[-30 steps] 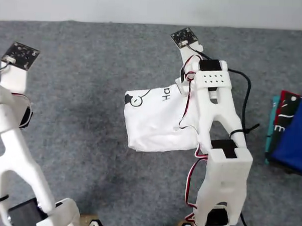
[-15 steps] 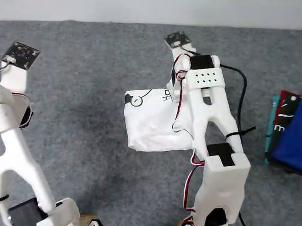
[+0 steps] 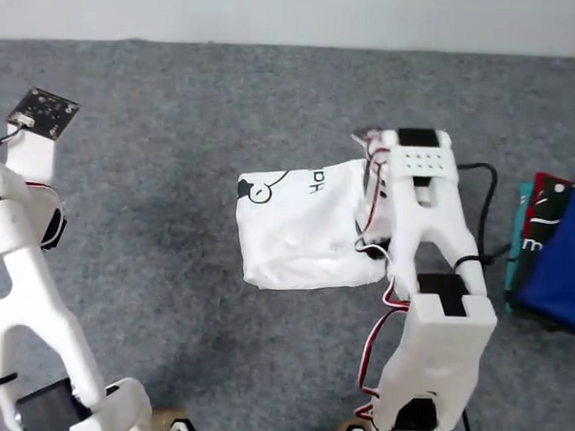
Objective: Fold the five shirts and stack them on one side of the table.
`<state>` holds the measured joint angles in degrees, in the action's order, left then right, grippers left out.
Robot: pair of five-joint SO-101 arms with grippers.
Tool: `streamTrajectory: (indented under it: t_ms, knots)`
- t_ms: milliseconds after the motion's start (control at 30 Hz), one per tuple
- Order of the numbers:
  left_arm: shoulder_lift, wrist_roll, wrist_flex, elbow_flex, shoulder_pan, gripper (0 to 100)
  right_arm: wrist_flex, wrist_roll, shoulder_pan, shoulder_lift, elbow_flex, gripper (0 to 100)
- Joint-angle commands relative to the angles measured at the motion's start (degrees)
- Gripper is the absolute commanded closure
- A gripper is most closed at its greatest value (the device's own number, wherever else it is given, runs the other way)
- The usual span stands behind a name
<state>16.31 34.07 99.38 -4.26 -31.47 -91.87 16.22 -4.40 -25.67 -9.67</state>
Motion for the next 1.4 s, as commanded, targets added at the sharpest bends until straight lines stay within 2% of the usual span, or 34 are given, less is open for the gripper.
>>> streamTrajectory:
  t_ms: [0, 167, 400, 500, 667, 967, 1133, 1367]
  knots:
    - [2.46, 0.35, 0.97, 0.22, -0.35, 99, 0.48, 0.44, 1.01, 2.59, 0.79, 99.0]
    - [2.46, 0.35, 1.05, 0.22, -0.44, 99, -1.80, 0.35, -1.98, 8.13, -2.81, 99.0]
    - [2.46, 0.35, 1.05, 0.22, -0.44, 99, 4.35, 0.35, -7.96, 9.01, -7.12, 99.0]
    - [2.46, 0.35, 1.05, 0.22, -0.44, 99, 4.62, 0.35, -7.43, 3.74, -5.89, 99.0]
    - [2.46, 0.35, 1.05, 0.22, -0.44, 99, -0.84, 0.35, -2.33, -3.91, -5.45, 99.0]
    - [2.02, 0.35, 0.97, 0.22, -0.26, 99, -1.36, 0.44, -3.47, 1.27, -12.22, 99.0]
    - [2.02, 0.44, 0.97, 0.22, -0.18, 99, 7.25, 0.44, -4.53, -0.22, -18.99, 99.0]
    - [2.02, 0.44, 0.97, 0.22, -0.18, 99, 23.43, 0.44, -4.00, -9.54, -19.87, 99.0]
